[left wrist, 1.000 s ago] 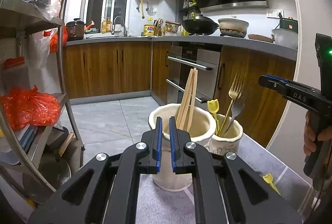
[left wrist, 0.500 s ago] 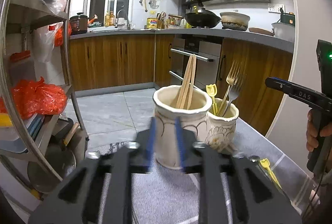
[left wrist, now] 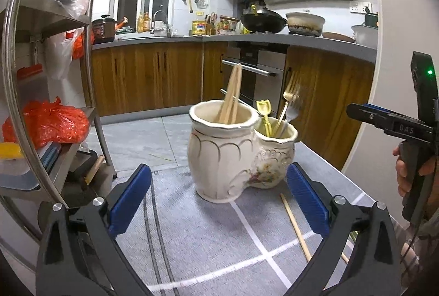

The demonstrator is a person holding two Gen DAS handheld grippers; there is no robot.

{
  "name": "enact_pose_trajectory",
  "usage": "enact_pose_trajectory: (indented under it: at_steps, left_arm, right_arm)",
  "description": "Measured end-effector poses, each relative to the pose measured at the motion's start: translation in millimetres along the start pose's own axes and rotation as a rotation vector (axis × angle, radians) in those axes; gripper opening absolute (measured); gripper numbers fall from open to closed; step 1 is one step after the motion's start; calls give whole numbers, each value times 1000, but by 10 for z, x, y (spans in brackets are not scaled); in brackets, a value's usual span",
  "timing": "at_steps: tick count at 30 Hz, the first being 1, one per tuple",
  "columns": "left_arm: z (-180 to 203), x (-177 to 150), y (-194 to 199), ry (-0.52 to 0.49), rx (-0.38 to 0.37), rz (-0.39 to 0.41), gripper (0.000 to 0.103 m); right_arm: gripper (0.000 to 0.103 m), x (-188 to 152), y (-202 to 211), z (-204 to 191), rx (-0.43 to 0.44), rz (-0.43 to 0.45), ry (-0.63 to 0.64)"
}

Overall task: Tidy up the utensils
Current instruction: 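Withdraw both open tools back toward the remaining utensils on the cloth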

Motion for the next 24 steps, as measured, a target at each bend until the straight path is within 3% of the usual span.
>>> enact_pose_trajectory:
  at_steps: [12,24]
  left_arm:
    - [304,-363,-73,-50,-37,-128,97]
    - [609,-585,-246,-111,-59,-246,97]
  right_arm:
    - [97,-529,-34,147,-38,-145,57]
    - [97,-811,-162,111,-20,-257,82]
Point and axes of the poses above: each gripper's, at about its wrist camera, not at the fingertips, and y roughly against the way its jaws point, z to its right, x to its top, the point moved 3 cm from there along -y, roughly the way its jaws point, and after that the axes turned 5 degrees about z, right-handed, at the moved point
